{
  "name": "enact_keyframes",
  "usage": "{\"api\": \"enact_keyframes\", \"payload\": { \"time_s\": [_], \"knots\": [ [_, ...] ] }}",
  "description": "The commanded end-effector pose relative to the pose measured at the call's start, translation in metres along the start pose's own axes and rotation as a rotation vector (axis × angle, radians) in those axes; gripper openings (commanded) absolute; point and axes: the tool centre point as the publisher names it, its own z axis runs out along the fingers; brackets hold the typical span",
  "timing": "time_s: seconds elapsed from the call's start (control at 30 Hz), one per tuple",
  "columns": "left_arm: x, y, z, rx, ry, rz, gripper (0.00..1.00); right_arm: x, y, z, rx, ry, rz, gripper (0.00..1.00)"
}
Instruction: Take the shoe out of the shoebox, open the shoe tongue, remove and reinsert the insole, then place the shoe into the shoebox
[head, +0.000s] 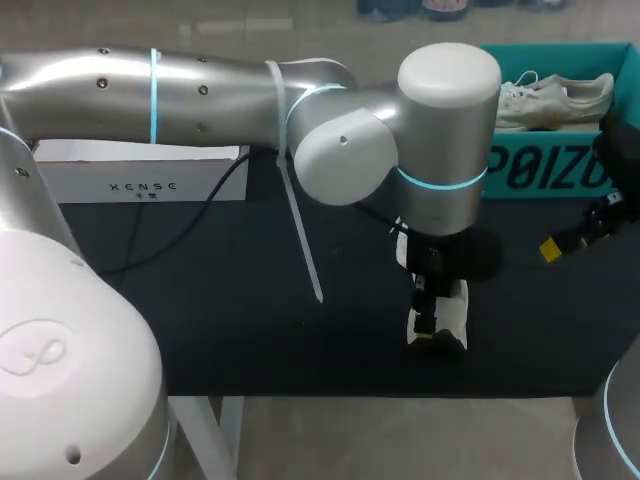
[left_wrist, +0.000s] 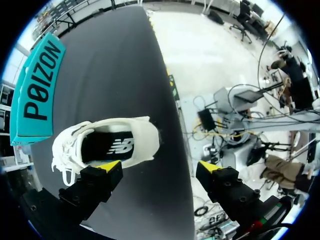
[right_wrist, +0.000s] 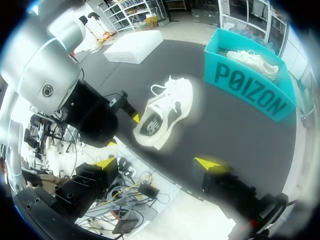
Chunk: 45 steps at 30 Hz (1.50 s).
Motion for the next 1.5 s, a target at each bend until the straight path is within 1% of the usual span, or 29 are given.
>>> {"api": "enact_keyframes", "payload": {
  "time_s": [0.03,0.2,0.4,0.53,1.5],
  "knots": [
    [-0.007,-0.012,0.014,-0.021,0.016,-0.005,1.0,0.0,-0.001,0.001,-0.002,-0.002,0.0,1.0],
    [-0.012,-0.02,0.025,-0.01,0.023,-0.011,1.0,0.0,-0.001,0.001,-0.002,-0.002,0.0,1.0],
    [-0.017,-0.031,0.03,-0.028,0.026,-0.017,1.0,0.0,-0.001,0.001,-0.002,-0.002,0.0,1.0],
    [-0.017,-0.035,0.035,-0.037,0.033,-0.021,1.0,0.0,-0.001,0.001,-0.002,-0.002,0.0,1.0],
    [-0.005,-0.027,0.033,-0.079,0.027,-0.056,1.0,0.0,-0.001,0.001,-0.002,-0.002,0.0,1.0]
  ]
}}
